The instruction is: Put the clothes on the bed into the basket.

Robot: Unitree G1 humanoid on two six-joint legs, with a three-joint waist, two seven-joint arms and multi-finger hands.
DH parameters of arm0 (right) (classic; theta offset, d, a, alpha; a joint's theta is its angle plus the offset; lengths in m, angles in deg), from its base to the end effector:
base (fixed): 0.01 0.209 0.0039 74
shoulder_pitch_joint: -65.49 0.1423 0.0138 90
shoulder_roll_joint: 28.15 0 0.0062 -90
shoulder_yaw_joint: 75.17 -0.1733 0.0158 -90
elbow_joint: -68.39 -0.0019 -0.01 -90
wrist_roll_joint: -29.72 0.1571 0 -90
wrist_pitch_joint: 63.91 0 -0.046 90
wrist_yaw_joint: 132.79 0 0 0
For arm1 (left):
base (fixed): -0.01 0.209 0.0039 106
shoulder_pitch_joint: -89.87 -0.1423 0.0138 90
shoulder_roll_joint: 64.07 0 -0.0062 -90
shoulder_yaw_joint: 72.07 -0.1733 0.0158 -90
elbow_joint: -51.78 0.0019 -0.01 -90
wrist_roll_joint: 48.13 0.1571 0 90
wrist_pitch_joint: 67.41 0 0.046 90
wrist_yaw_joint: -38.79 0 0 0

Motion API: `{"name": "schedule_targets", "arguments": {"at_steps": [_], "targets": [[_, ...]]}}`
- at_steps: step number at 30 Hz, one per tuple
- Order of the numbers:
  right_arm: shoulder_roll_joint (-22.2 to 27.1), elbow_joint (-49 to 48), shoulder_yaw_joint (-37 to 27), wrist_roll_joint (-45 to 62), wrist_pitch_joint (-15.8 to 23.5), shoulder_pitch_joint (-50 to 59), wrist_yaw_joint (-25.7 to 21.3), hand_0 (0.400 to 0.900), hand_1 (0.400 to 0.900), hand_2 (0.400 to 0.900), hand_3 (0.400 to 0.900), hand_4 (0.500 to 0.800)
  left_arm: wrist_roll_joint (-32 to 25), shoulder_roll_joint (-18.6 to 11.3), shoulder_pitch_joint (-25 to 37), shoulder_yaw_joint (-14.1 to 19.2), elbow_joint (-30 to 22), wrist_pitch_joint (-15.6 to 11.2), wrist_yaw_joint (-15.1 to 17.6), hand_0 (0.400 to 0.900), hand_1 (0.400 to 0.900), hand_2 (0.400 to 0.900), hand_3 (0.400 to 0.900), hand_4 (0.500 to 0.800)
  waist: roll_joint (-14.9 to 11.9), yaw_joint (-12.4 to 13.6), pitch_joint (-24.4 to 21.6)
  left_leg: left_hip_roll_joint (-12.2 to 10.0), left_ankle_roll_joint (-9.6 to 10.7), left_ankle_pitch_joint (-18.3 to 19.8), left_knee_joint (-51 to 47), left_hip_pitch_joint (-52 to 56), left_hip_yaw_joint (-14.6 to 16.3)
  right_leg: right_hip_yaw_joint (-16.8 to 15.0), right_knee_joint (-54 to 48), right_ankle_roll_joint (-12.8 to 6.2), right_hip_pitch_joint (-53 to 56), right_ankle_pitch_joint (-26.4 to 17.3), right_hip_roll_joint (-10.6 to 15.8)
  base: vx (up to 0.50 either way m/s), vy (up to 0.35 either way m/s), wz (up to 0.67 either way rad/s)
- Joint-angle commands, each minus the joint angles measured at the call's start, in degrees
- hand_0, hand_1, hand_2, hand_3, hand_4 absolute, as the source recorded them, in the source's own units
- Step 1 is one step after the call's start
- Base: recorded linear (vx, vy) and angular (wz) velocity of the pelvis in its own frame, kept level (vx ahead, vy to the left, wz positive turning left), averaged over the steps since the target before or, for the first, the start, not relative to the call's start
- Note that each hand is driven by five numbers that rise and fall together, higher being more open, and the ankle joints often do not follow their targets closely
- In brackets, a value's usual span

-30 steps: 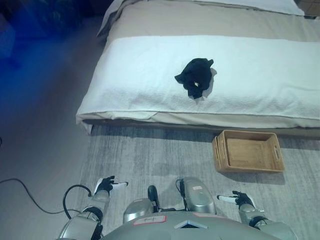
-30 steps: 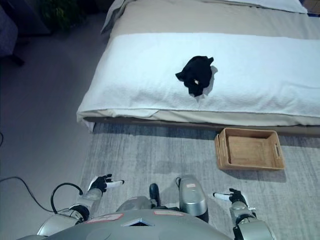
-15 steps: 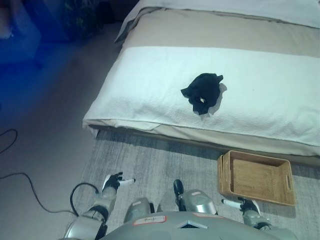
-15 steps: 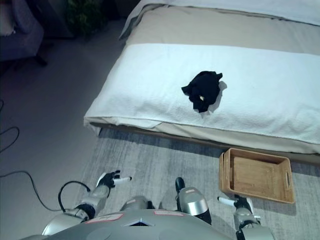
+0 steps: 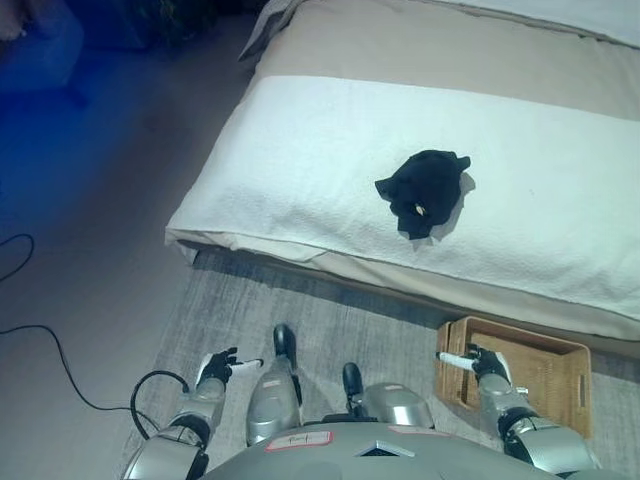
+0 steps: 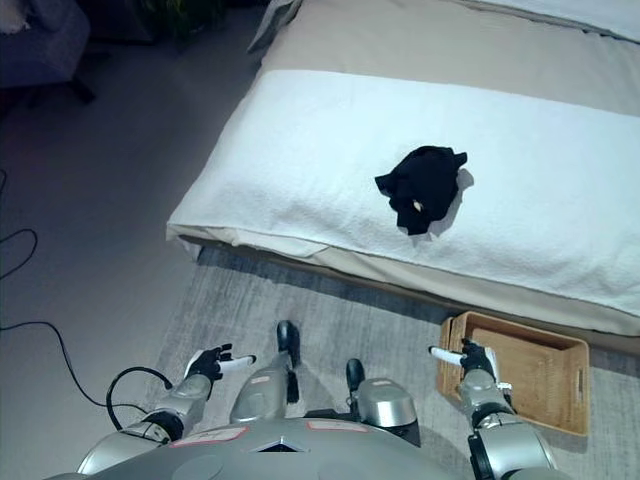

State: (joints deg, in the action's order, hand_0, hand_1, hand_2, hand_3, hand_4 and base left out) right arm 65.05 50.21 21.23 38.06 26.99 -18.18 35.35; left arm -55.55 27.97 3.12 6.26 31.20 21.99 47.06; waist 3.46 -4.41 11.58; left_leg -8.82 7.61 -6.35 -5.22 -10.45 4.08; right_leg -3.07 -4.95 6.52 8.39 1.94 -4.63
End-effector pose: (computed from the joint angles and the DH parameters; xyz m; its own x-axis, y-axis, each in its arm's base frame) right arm 0.1158 -0.2595 -0.1039 0.4125 -0.4584 -0.7872 0.1147 0.8834 -0.4543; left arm 0.1024 0.2202 -0.1181 0.4144 0.2881 -0.8633 0.0275 0.9442 0.3283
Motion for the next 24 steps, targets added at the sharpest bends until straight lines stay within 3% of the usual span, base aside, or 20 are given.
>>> {"name": "schedule_targets", "arguments": {"at_steps": [1,2,4,5,6,7,8,10,12,14,15,16,17,18,19,21,24], "targets": [[1.7,-1.9,2.0,-0.4,2.1,-0.7,-0.6,0.9,0.9,0.9,0.9,0.8,0.4,-3.9,0.8,1.9,-1.6,-2.3,1.8,0.9,0.9,0.9,0.9,0.8,-1.1,0.2,-4.6,-0.4,-1.4,-5.1,0.2,-1.6,-1.3,-5.0,8.5,-9.28,5.5,9.6,6.3,0.68,0.386,-0.85],[1.4,-2.3,2.4,-0.8,2.1,-0.6,-0.3,0.9,0.9,0.9,0.9,0.8,0.4,-3.9,0.8,1.9,-1.1,-2.3,1.8,0.9,0.9,0.9,0.9,0.8,-1.4,0.5,-5.6,0.4,-2.0,-5.4,0.2,-0.8,-1.3,-5.6,10.6,-10.23,5.7,9.1,7.7,0.91,0.519,-0.9],[1.0,-3.2,2.3,-0.5,2.2,-0.6,0.0,0.9,0.9,0.9,0.9,0.8,0.7,-4.1,1.1,1.6,-0.4,-2.1,1.8,0.9,0.9,0.9,0.9,0.8,-2.4,0.9,-6.2,2.9,-3.5,-4.6,0.2,1.6,-0.1,-6.1,17.8,-12.13,3.4,2.7,9.6,0.51,0.312,-0.23],[1.0,-3.2,2.3,-0.5,2.2,-0.6,0.0,0.9,0.9,0.9,0.9,0.8,0.7,-4.0,1.1,1.6,-0.4,-2.1,1.8,0.9,0.9,0.9,0.9,0.8,-2.2,1.0,-6.3,2.8,-3.5,-4.6,0.2,1.4,-0.1,-6.2,17.8,-12.1,3.2,2.7,9.4,0.43,0.319,-0.23],[1.0,-6.3,3.1,-0.8,2.5,-0.3,0.1,0.9,0.9,0.9,0.9,0.8,0.8,-4.5,1.4,1.4,-1.0,-1.9,2.0,0.9,0.9,0.9,0.9,0.8,-2.8,0.8,-5.7,5.2,-6.2,-1.6,1.2,3.9,1.3,-6.9,30.7,-13.42,-2.2,-6.1,10.0,0.38,0.322,-0.27],[0.9,-7.3,3.4,-1.1,2.7,0.1,0.1,0.9,0.9,0.9,0.9,0.8,0.9,-4.9,1.8,1.4,-1.2,-1.9,2.3,0.9,0.9,0.9,0.9,0.8,-2.8,0.6,-4.9,6.2,-7.2,-0.6,1.6,5.0,1.5,-6.9,36.3,-13.85,-5.3,-9.7,9.2,0.38,0.323,-0.27],[1.0,-7.2,3.4,-1.1,2.7,0.1,0.1,0.9,0.9,0.9,0.9,0.8,0.9,-4.9,1.8,1.4,-1.2,-1.9,2.3,0.9,0.9,0.9,0.9,0.8,-2.7,0.7,-5.0,6.0,-7.1,-0.6,1.6,4.8,1.6,-7.0,36.3,-13.84,-5.5,-9.8,9.1,0.31,0.35,-0.08],[1.9,-14.1,5.0,-3.6,3.3,0.1,-0.6,0.9,0.9,0.9,0.9,0.8,1.3,-5.3,2.6,1.2,-2.1,-2.0,3.4,0.9,0.9,0.9,0.9,0.8,-1.9,-0.7,-2.8,7.7,-9.0,1.3,1.0,8.6,2.3,-3.8,46.2,-13.71,-12.6,-12.6,9.6,0.34,0.37,0.13],[3.8,-20.3,5.2,-6.1,3.6,-0.3,-1.6,0.9,0.9,0.9,0.9,0.8,1.9,-5.3,3.1,1.2,-2.7,-2.1,4.0,0.9,0.9,0.9,0.9,0.8,-1.2,-2.0,-1.8,8.1,-9.1,2.1,0.5,10.9,1.9,-2.4,42.4,-12.07,-16.2,-8.3,10.0,0.32,0.218,0.32],[6.1,-25.4,6.2,-11.1,3.5,0.3,-3.0,0.9,0.9,0.9,0.9,0.8,2.8,-4.4,3.5,0.9,-2.9,-2.3,4.9,0.9,0.9,0.9,0.9,0.8,-0.6,-2.6,-1.1,8.3,-8.7,3.4,0.3,12.7,1.9,0.3,33.9,-11.82,-17.5,-2.9,10.0,0.27,0.122,0.19],[6.1,-25.5,6.2,-11.1,3.5,0.3,-3.0,0.9,0.9,0.9,0.9,0.8,2.8,-4.4,3.5,0.9,-2.9,-2.4,4.9,0.9,0.9,0.9,0.9,0.8,-0.5,-2.6,-1.1,8.2,-8.7,3.4,0.3,12.7,1.9,0.4,33.7,-11.8,-17.5,-3.0,10.0,0.34,0.059,0.16],[7.6,-26.0,7.5,-15.4,3.2,2.2,-4.7,0.9,0.9,0.9,0.9,0.8,3.4,-3.3,4.4,0.6,-2.1,-2.5,5.4,0.9,0.9,0.9,0.9,0.8,-0.9,-2.8,-1.0,9.1,-8.1,5.3,0.3,14.4,1.6,1.8,18.1,-12.76,-17.3,-1.6,8.7,0.24,0.023,0.14],[7.6,-26.0,7.5,-15.4,3.2,2.2,-4.7,0.9,0.9,0.9,0.9,0.8,3.5,-3.3,4.4,0.6,-2.1,-2.5,5.4,0.9,0.9,0.9,0.9,0.8,-0.8,-2.8,-1.0,9.0,-8.0,5.2,0.3,14.4,1.6,1.9,17.7,-12.75,-17.1,-1.8,8.7,0.44,0.005,0.46],[9.4,-29.8,8.4,-18.9,2.6,3.0,-4.6,0.9,0.9,0.9,0.9,0.8,4.4,-2.8,5.1,0.7,-1.9,-2.3,5.8,0.9,0.9,0.9,0.9,0.8,-2.0,-2.7,-1.0,10.0,-7.8,6.7,0.3,16.1,1.0,1.1,7.9,-13.84,-17.2,-4.4,8.6,0.31,-0.037,0.52],[10.9,-31.2,9.4,-22.0,1.9,3.5,-4.6,0.9,0.9,0.9,0.9,0.8,4.9,-2.7,5.1,0.7,-1.9,-2.2,5.8,0.9,0.9,0.9,0.9,0.8,-2.6,-2.4,-0.9,10.3,-7.6,7.4,0.4,16.8,0.7,0.8,4.7,-14.2,-17.2,-5.7,8.6,0.41,-0.058,0.85],[12.9,-33.2,9.0,-25.0,1.1,2.7,-5.2,0.9,0.9,0.9,0.9,0.8,5.9,-2.7,4.4,1.0,-2.0,-1.9,5.7,0.9,0.9,0.9,0.9,0.8,-3.5,-2.1,-1.2,10.9,-7.5,9.1,1.4,17.8,-1.3,-1.6,3.6,-13.92,-15.3,-6.5,8.4,0.25,-0.061,0.73],[15.6,-37.2,8.0,-27.6,0.9,2.6,-6.3,0.9,0.9,0.9,0.9,0.8,5.8,-2.8,2.5,2.1,-3.3,-2.1,6.5,0.9,0.9,0.9,0.9,0.8,-3.5,-1.5,-2.2,10.7,-7.1,9.4,1.7,18.5,-2.5,0.3,2.2,-13.5,-13.1,-7.8,8.8,0.27,-0.122,0.6]]}}
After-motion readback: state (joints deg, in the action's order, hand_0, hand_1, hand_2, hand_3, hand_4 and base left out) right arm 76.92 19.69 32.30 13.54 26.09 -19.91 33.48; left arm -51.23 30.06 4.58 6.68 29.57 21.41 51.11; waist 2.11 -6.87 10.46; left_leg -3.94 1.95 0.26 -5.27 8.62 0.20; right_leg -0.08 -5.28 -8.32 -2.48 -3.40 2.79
